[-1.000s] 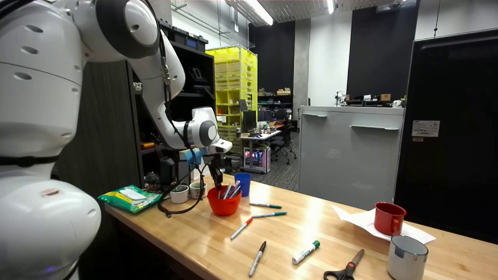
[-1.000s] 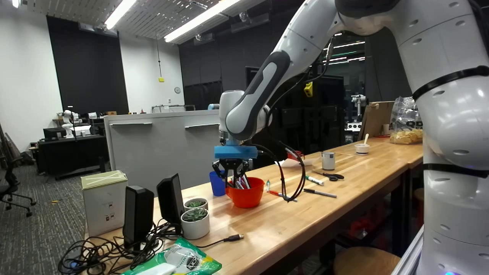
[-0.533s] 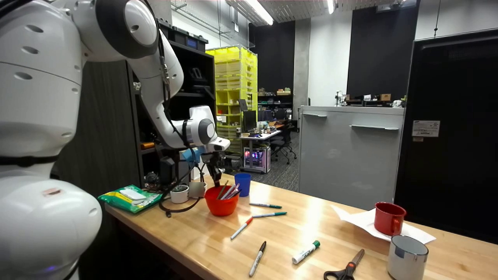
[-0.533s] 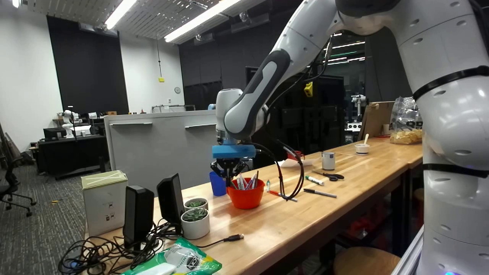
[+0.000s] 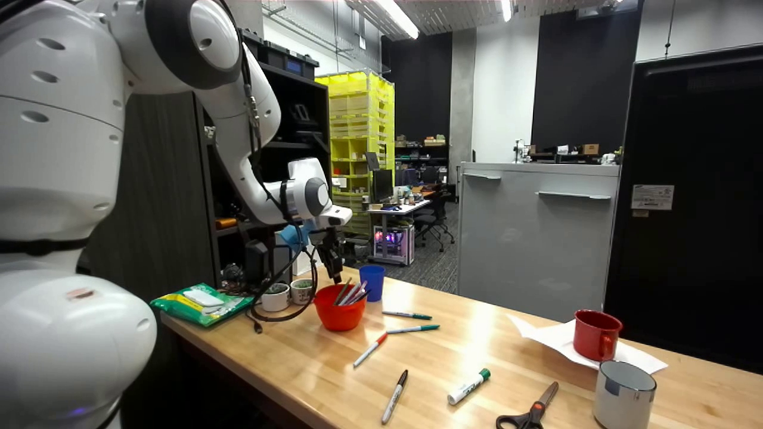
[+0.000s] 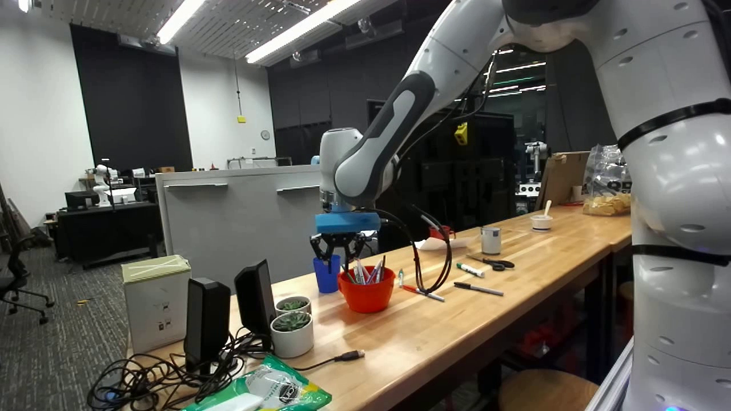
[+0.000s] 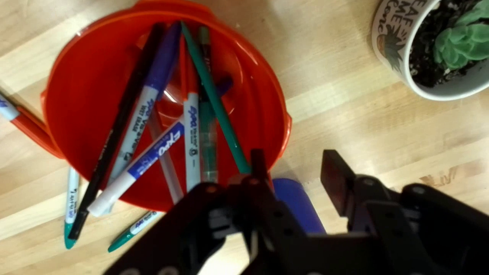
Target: Remove one pencil from the cup, then put the cup upright
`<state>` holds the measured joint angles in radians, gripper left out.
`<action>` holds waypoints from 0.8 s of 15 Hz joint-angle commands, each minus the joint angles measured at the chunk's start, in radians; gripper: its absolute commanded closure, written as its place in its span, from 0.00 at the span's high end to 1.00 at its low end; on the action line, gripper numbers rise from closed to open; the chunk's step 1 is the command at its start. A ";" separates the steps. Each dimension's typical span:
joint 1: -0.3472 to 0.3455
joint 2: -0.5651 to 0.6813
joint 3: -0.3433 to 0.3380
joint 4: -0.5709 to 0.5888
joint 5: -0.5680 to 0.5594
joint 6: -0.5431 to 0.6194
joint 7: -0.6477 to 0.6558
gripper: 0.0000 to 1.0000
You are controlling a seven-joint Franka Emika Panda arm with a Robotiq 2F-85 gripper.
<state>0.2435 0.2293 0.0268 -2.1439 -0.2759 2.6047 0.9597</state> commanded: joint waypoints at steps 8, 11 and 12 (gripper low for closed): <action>-0.014 -0.016 -0.034 -0.009 -0.035 -0.027 0.032 1.00; -0.023 0.000 -0.035 -0.015 -0.018 -0.026 0.024 1.00; -0.025 0.001 -0.037 -0.021 -0.018 -0.025 0.023 1.00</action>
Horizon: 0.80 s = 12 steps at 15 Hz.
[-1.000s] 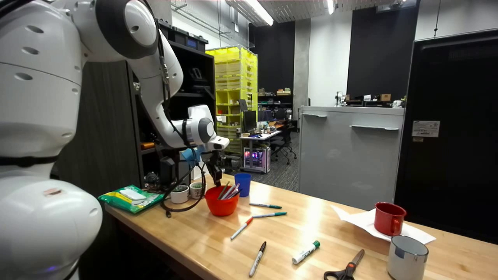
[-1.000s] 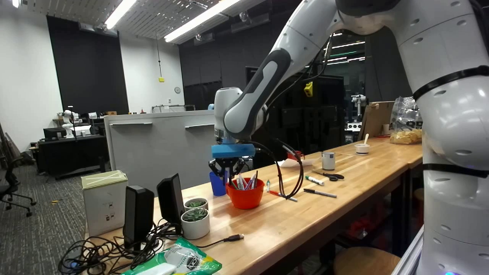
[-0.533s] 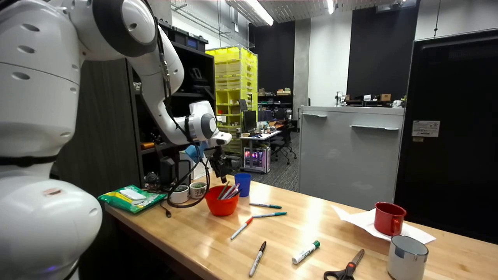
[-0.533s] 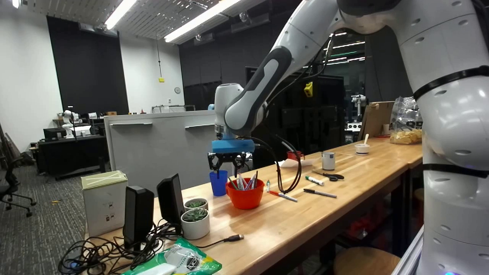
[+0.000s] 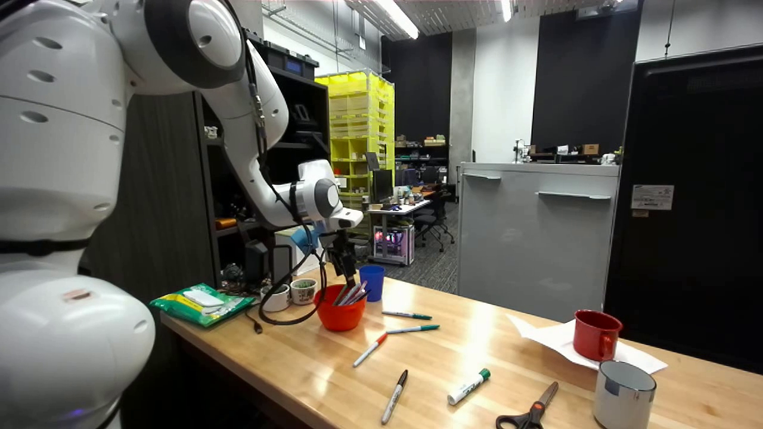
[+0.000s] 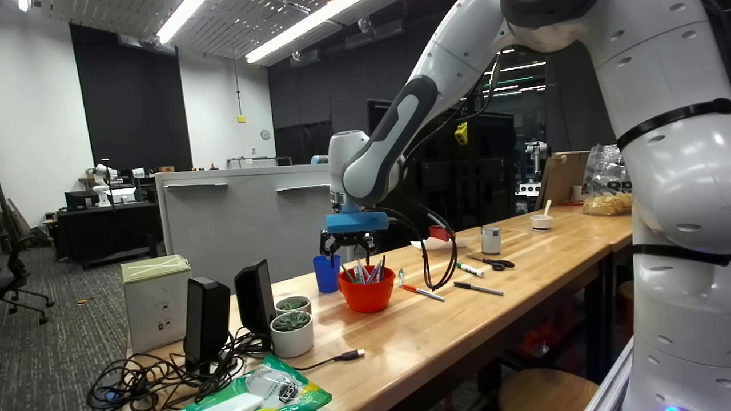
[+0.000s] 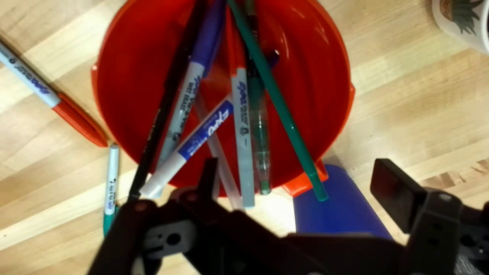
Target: Remove one pencil from the cup, then put the cup upright
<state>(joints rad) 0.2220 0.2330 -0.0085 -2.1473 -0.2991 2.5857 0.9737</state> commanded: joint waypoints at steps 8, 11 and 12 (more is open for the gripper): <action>-0.011 -0.001 -0.004 -0.039 0.017 -0.005 0.005 1.00; -0.014 0.004 -0.004 -0.038 0.026 0.000 0.001 1.00; -0.014 0.006 -0.004 -0.038 0.027 0.000 0.001 1.00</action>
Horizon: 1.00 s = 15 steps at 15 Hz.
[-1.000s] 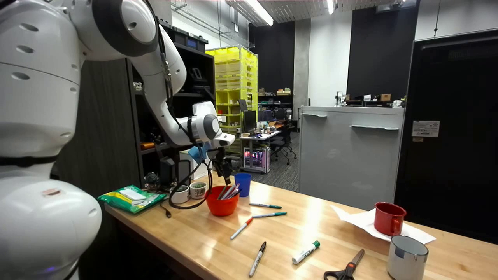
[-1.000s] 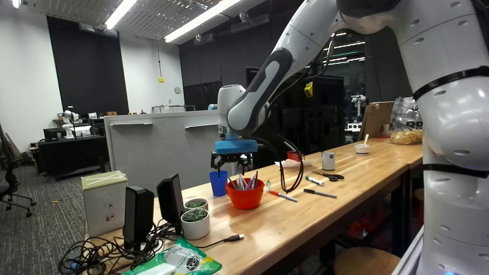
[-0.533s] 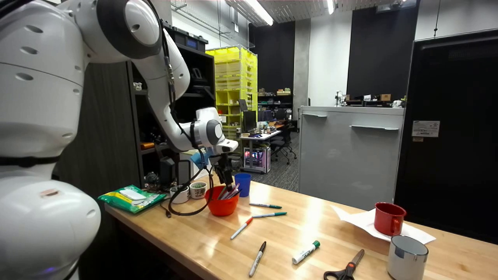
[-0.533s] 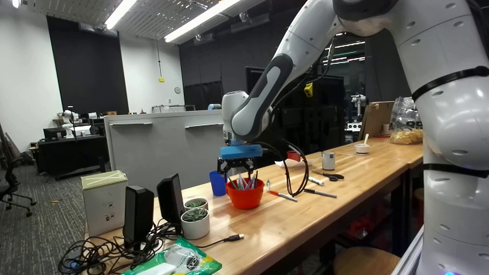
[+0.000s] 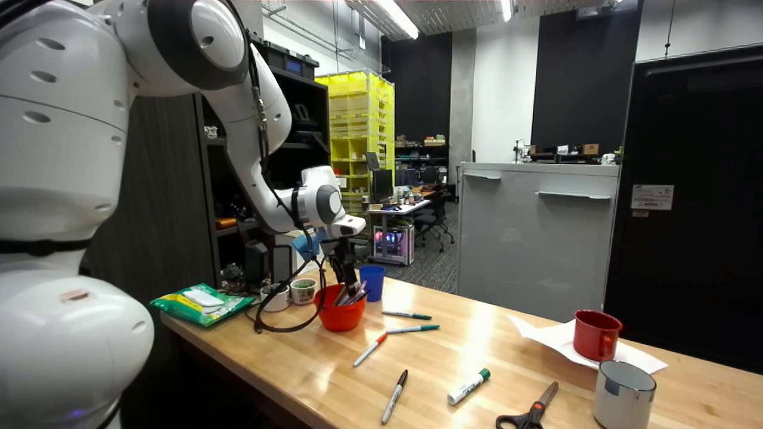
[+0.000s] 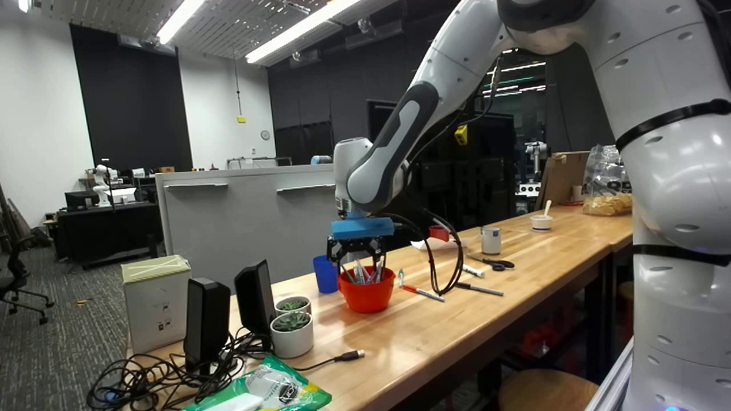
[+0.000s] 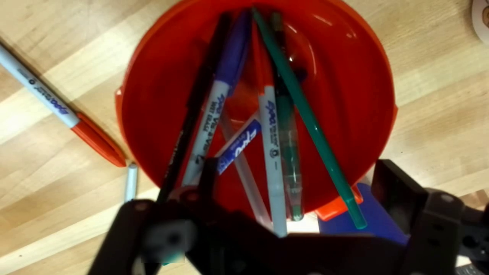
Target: Remove one pencil from the cup, then put the cup upright
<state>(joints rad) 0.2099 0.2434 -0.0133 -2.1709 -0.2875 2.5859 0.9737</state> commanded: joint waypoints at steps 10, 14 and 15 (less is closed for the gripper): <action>-0.003 -0.007 0.003 -0.025 0.029 0.011 -0.005 0.53; -0.003 -0.011 0.006 -0.035 0.032 0.016 -0.009 0.20; -0.003 -0.011 0.008 -0.035 0.035 0.018 -0.011 0.13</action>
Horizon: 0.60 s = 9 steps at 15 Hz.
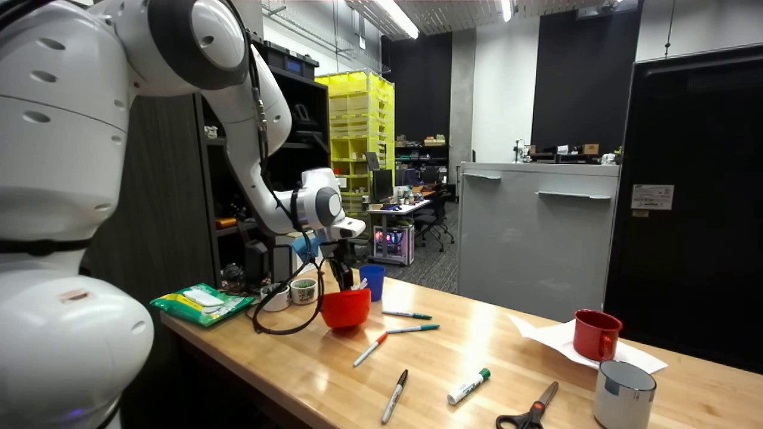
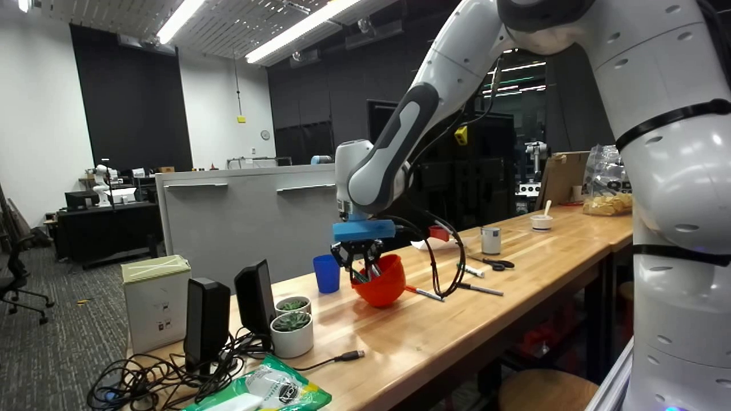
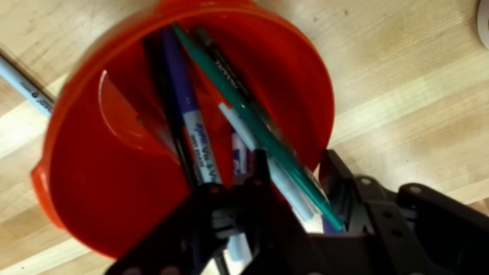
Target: Remove one pencil from the cup, then put the cup upright
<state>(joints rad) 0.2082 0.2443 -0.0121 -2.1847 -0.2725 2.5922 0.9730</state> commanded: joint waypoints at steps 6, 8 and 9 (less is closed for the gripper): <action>-0.017 -0.006 0.041 -0.042 0.132 0.055 -0.082 0.01; -0.020 -0.011 0.055 -0.055 0.197 0.079 -0.123 0.02; -0.017 -0.015 0.055 -0.062 0.214 0.090 -0.134 0.02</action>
<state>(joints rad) 0.2065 0.2475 0.0171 -2.2158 -0.1244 2.6471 0.8919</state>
